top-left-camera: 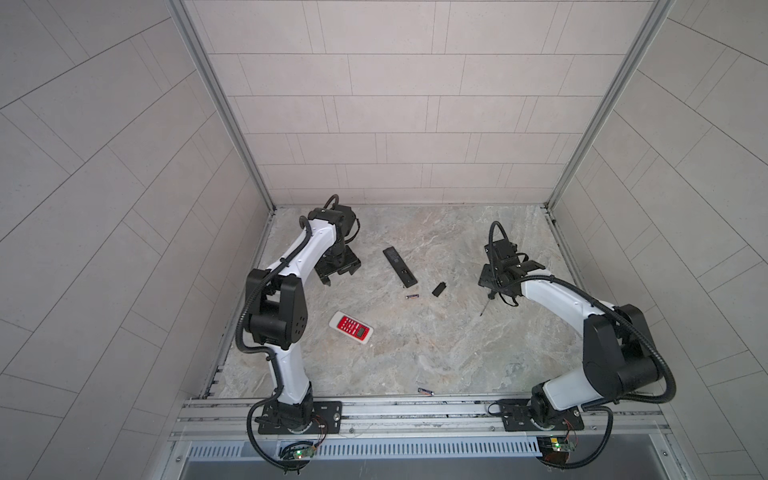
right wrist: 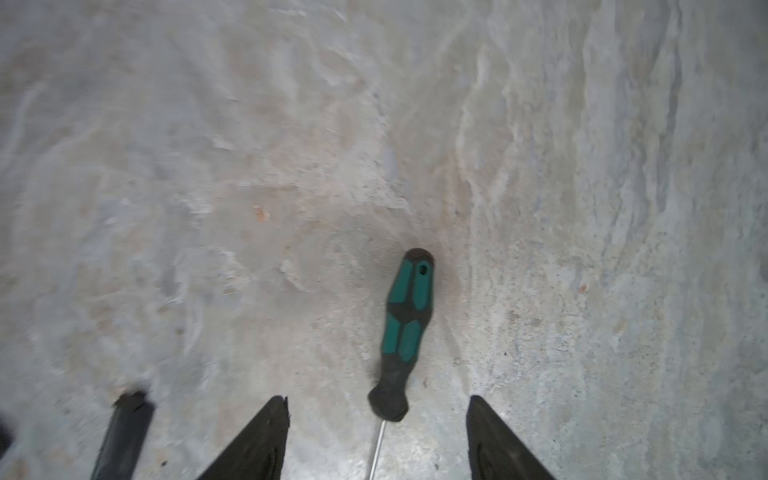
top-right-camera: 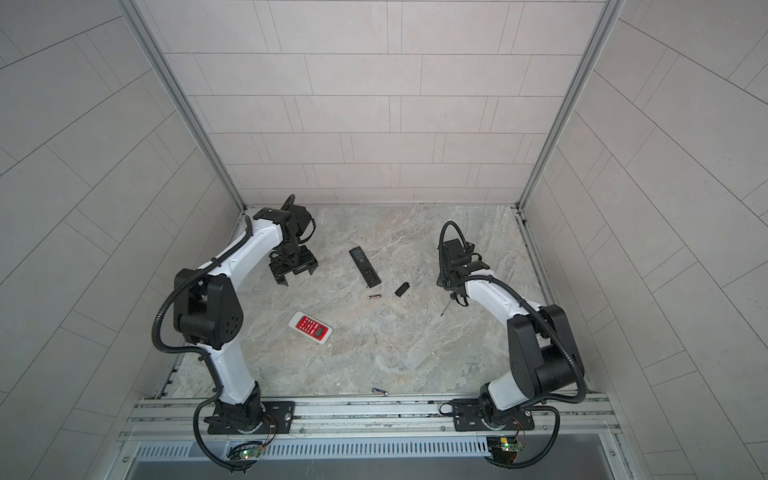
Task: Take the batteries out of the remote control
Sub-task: 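Grasp the white-and-red remote with the right gripper while the left arm draws back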
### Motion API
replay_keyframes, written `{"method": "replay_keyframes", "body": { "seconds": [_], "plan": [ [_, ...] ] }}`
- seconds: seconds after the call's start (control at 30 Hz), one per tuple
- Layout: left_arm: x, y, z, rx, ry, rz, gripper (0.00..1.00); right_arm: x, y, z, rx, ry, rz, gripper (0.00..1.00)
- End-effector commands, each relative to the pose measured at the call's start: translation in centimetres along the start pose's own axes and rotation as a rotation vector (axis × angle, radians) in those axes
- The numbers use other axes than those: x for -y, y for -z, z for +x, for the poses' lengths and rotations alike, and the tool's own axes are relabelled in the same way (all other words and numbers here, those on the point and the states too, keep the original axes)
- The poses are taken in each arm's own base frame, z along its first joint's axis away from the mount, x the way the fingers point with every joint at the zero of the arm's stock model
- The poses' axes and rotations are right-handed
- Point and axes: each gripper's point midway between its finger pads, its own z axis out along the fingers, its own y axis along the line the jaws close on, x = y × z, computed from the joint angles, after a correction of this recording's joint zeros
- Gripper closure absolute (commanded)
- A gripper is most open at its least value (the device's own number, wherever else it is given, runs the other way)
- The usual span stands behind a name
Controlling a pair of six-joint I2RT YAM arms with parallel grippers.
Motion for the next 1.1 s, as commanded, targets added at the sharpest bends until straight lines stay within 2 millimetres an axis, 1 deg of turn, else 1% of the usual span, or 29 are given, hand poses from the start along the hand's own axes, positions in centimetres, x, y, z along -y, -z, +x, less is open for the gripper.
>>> {"method": "replay_keyframes", "body": {
  "seconds": [0.0, 0.03, 0.07, 0.13, 0.17, 0.23, 0.27, 0.37, 0.43, 0.47, 0.57, 0.63, 0.67, 0.73, 0.83, 0.97, 1.07],
  "plan": [
    [-4.0, -0.2, 1.7, -0.033, 0.037, -0.099, 0.23, -5.3, 4.6, -2.3, 0.174, 0.300, -0.090, 0.30],
    [-4.8, -0.5, 1.9, -0.040, 0.051, -0.111, 0.23, -7.8, 5.8, -1.7, 0.201, 0.395, -0.141, 0.30],
    [-5.3, -0.9, 2.0, -0.050, 0.060, -0.113, 0.24, -11.0, 6.7, -0.4, 0.198, 0.501, -0.241, 0.30],
    [-6.2, -1.4, 2.2, -0.067, 0.083, -0.112, 0.24, -15.7, 8.0, 2.7, 0.188, 0.665, -0.352, 0.30],
    [-6.5, -1.7, 2.1, -0.081, 0.100, -0.101, 0.24, -18.2, 8.7, 4.8, 0.176, 0.758, -0.415, 0.30],
    [-7.2, -2.3, 1.9, -0.111, 0.141, -0.072, 0.24, -22.2, 9.4, 8.8, 0.151, 0.887, -0.497, 0.30],
    [-7.8, -2.4, 1.6, -0.123, 0.162, -0.061, 0.25, -24.2, 9.9, 11.2, 0.131, 0.947, -0.555, 0.30],
    [-9.3, -1.9, 0.4, -0.109, 0.202, -0.042, 0.25, -28.4, 10.5, 16.2, 0.107, 1.051, -0.665, 0.30],
    [-9.9, -1.3, -0.5, -0.095, 0.222, -0.022, 0.25, -30.5, 10.5, 19.0, 0.076, 1.095, -0.735, 0.30],
    [-10.1, -1.0, -0.9, -0.090, 0.228, -0.015, 0.25, -31.2, 10.3, 20.4, 0.046, 1.129, -0.763, 0.30],
    [-10.6, -0.3, -1.7, -0.079, 0.235, -0.002, 0.26, -32.5, 9.8, 23.1, 0.010, 1.216, -0.769, 0.30],
    [-10.6, 0.0, -2.0, -0.068, 0.233, 0.006, 0.26, -32.9, 9.6, 23.8, 0.008, 1.232, -0.773, 0.30],
    [-10.7, 0.0, -2.0, -0.065, 0.233, 0.004, 0.26, -32.9, 9.2, 24.1, -0.001, 1.233, -0.765, 0.30],
    [-10.6, -0.1, -2.0, -0.069, 0.209, 0.010, 0.26, -33.0, 8.3, 24.5, -0.019, 1.243, -0.735, 0.29],
    [-10.4, -0.6, -1.8, -0.085, 0.203, 0.021, 0.27, -33.2, 7.6, 25.1, -0.034, 1.262, -0.727, 0.29],
    [-10.4, -0.9, -1.6, -0.091, 0.198, 0.027, 0.27, -33.1, 6.1, 26.5, -0.076, 1.302, -0.694, 0.29],
    [-10.4, -0.8, -1.7, -0.080, 0.194, 0.029, 0.27, -33.1, 5.5, 26.7, -0.065, 1.313, -0.663, 0.31]
  ]
}}
